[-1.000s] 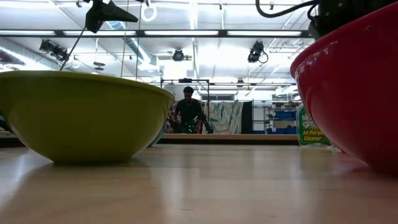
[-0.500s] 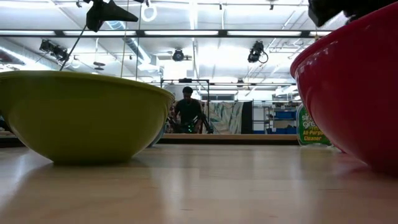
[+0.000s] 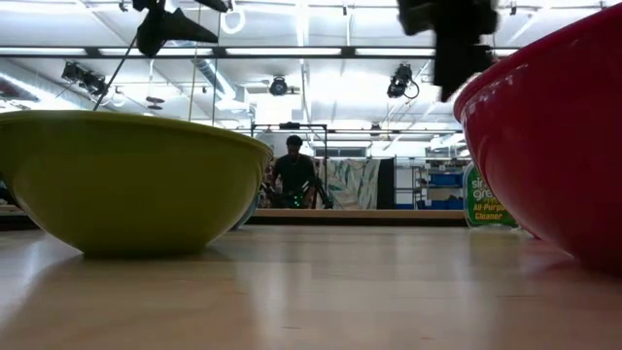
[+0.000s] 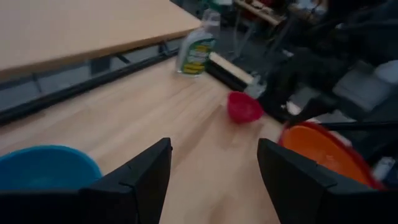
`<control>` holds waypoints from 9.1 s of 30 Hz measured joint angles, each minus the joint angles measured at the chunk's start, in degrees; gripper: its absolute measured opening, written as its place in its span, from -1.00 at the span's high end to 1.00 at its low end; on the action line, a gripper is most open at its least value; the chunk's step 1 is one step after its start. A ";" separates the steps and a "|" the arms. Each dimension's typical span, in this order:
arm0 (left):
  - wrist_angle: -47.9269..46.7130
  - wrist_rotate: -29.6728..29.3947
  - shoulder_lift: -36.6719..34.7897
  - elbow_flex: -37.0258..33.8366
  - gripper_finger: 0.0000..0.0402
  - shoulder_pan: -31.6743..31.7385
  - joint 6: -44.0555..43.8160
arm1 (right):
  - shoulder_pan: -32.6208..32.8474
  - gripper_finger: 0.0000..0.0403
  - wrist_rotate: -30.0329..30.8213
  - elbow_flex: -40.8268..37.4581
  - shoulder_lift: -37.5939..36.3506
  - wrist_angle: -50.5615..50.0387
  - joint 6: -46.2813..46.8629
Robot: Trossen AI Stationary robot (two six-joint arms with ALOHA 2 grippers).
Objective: Nest bowls inside each other
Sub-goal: Stack the green bowl on the orange bowl, then stack the blue bowl on the green bowl
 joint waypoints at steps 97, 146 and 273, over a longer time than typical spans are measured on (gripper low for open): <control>-5.06 -2.32 -0.12 -0.17 -0.21 -33.05 -15.35 | -2.03 0.87 -10.98 59.64 46.51 -12.14 -22.27; -5.43 -8.11 -0.69 -0.14 -0.21 -26.58 -4.62 | 14.63 0.87 -7.62 -16.73 -5.90 0.43 5.03; 15.39 31.02 16.56 -27.13 0.94 41.50 -17.53 | -16.63 -0.04 -5.03 -2.49 7.47 32.02 -12.09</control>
